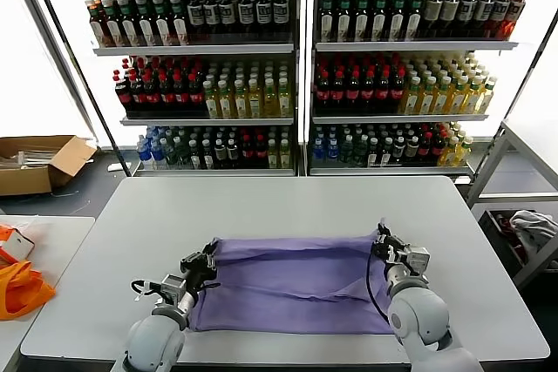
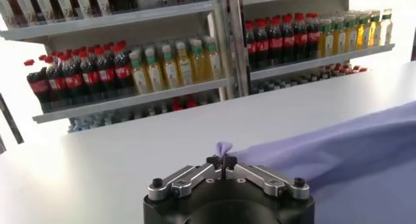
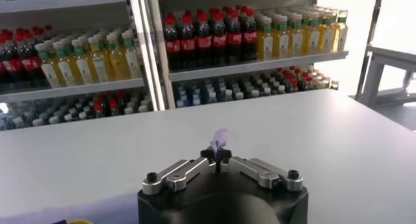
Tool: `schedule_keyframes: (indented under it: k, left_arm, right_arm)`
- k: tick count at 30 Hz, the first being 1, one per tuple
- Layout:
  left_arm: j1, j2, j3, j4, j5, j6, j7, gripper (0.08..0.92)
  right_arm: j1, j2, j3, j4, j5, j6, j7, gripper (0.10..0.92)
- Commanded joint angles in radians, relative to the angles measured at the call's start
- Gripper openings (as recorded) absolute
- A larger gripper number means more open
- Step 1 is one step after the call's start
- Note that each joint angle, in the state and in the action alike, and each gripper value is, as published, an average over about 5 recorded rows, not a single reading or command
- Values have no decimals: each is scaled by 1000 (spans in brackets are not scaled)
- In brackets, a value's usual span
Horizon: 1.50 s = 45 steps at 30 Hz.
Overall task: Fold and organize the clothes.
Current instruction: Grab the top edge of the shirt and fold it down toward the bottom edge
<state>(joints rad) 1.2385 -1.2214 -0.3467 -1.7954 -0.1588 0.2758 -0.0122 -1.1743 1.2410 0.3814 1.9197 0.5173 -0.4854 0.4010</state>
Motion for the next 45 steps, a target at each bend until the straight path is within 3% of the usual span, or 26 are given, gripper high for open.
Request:
schedule_keyframes:
  k: [1,21,38,45]
  left_arm:
    - [65,-3,0,-28,47,-12,4,88]
    - [169,-19,-31,-91,112,-27,16,88]
    - [160,-36,-44,-62,144,-44,24,88]
    - [171,-28,-51,-128,136,-28,22,88]
  right_arm:
    - [-123,-1,18,96,1,2,11,114]
    - [-218,8,6,108,-56,12,37,114]
    - [-271,8,-5,104,-163,61,37,114]
    - [-266,9,7,118,-153,54,39,114]
